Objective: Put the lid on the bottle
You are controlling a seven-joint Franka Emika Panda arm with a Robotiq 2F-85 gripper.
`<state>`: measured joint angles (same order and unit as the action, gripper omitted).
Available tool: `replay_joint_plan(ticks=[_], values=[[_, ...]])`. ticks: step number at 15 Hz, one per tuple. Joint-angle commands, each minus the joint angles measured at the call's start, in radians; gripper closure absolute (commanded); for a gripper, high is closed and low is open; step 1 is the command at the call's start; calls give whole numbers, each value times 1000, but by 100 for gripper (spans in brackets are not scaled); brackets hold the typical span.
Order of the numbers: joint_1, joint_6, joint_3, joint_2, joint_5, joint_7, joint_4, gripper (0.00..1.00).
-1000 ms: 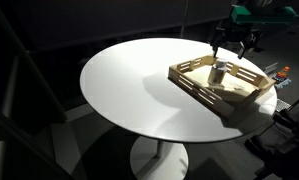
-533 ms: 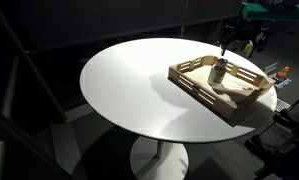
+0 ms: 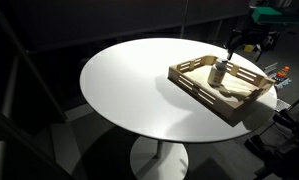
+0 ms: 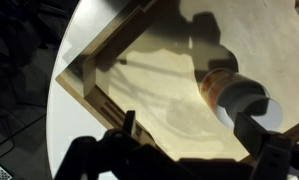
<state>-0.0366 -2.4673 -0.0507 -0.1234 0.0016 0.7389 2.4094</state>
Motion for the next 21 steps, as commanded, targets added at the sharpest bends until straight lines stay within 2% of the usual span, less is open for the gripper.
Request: replay_joint_plan(ticks=[1, 21], values=[[8, 12, 3, 31, 11, -31, 17, 0], [4, -23, 8, 1, 2, -35, -2, 0]])
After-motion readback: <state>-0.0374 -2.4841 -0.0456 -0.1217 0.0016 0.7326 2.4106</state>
